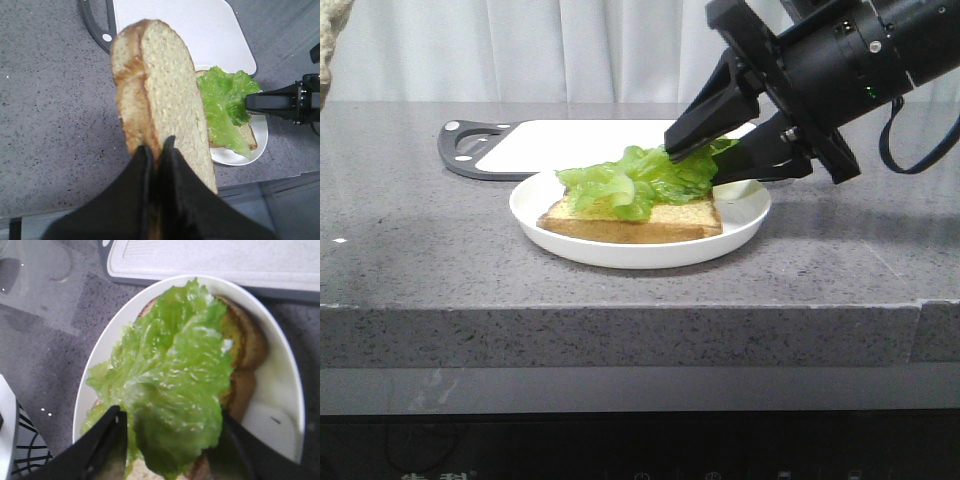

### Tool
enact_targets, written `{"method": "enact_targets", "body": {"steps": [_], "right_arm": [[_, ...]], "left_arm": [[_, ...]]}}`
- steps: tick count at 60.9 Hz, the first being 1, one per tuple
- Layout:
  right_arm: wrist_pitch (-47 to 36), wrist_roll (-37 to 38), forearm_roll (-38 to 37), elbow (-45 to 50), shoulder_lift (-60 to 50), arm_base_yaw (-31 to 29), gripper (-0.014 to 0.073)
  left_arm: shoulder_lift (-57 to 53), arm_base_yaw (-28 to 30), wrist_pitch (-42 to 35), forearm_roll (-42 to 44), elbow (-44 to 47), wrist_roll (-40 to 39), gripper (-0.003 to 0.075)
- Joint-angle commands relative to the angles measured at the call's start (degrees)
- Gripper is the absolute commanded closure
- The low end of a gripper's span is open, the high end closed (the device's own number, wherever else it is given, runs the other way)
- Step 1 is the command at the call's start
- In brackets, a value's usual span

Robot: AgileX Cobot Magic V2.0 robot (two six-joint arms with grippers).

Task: Left arm grabs bread, right arm adds lettuce
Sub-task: 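Carry the lettuce with the right gripper and lay it on the bread, then open the right gripper and withdraw it from the plate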

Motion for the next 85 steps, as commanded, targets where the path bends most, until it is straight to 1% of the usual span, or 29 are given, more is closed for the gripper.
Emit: {"method": "enact_targets", "body": {"steps": [1,9,12,14,16,24,33,37,42,53,59,64,75,85], "right_arm": [[-0.27,1.83,-2.97,-2.6,-4.65,-0.1,0.0203],[-2.19,8.82,-14.35,-4.32,-7.41,-0.1,0.0203],[-2.64,12.6,-19.8,-5.23,-8.75,-0.1,0.0203],[-2.7,15.67,-25.34,-6.0,-9.85,-0.1,0.0203],[-2.7,17.73,-28.39,-6.47,-10.63,-0.1,0.0203],[0.08,26.1,-41.07,-8.4,-15.01,-0.1,0.0203],[4.31,34.32,-51.9,-8.55,-20.89,-0.1,0.0208],[6.08,37.47,-54.75,-7.79,-23.98,-0.1,0.0208],[6.54,39.43,-56.36,-6.09,-27.81,-0.1,0.0208],[6.87,39.52,-56.35,-0.88,-36.94,-0.1,0.0208],[7.31,39.52,-56.35,1.91,-41.27,-0.1,0.0208],[7.53,39.52,-56.35,4.61,-45.02,-0.1,0.0208],[8.97,39.45,-56.73,8.31,-50.27,-0.1,0.0208],[10.41,39.45,-57.57,8.57,-52.05,-0.1,0.0208]], "left_arm": [[-0.17,0.2,-3.2,-2.14,-1.37,0.11,0.0741],[-0.17,0.2,-3.2,-2.14,-1.37,0.11,0.0741],[-0.17,0.2,-3.2,-2.14,-1.37,0.11,0.0741],[-0.17,0.2,-3.2,-2.14,-1.37,0.11,0.0741],[-0.17,0.2,-3.2,-2.14,-1.37,0.11,0.0741],[-0.17,0.2,-3.2,-2.14,-1.37,0.11,0.0741],[-0.17,0.2,-3.2,-2.14,-1.37,0.11,0.0741],[-0.17,0.2,-3.2,-2.14,-1.37,0.11,0.0741],[-0.17,0.2,-3.2,-2.14,-1.37,0.11,0.0741],[-0.17,0.2,-3.43,-2.14,-1.37,0.11,0.0741],[-0.17,0.2,-7.88,-2.01,-1.37,0.11,0.0741],[-0.17,0.2,-10.03,-2.01,-1.37,0.11,0.0741],[-0.17,0.2,-10.86,-2.01,-1.37,0.11,0.0741],[-0.17,0.2,-11.94,-2.01,-1.37,0.11,0.0741]]}}
